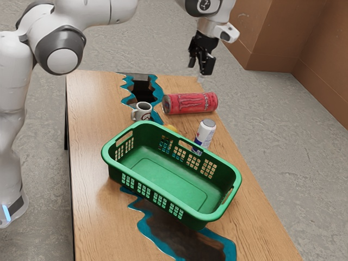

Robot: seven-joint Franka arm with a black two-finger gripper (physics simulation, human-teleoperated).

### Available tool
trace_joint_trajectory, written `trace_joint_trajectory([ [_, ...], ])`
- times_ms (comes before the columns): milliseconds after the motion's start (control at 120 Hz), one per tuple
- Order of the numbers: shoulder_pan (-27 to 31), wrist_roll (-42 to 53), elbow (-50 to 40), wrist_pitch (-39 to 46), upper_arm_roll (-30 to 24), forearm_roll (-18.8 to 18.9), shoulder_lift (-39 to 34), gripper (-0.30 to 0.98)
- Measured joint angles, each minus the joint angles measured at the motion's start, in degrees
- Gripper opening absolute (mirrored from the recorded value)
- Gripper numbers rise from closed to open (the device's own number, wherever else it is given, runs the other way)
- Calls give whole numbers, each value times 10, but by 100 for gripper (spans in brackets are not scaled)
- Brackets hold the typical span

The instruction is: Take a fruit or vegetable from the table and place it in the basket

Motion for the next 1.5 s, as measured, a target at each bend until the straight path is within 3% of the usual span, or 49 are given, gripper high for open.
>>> trace_joint_trajectory([
  [217,1,17,1,11,-1,-3,-1,69],
  [350,-20,20,49,-6,-14,10,-3,69],
  [550,-22,22,-74,15,-22,0,-5,69],
  [658,-19,24,-167,55,-18,-4,-32,69],
  [925,-19,17,-301,147,-4,-29,-67,69],
  [1500,-23,-5,-391,262,-17,-31,-77,69],
])
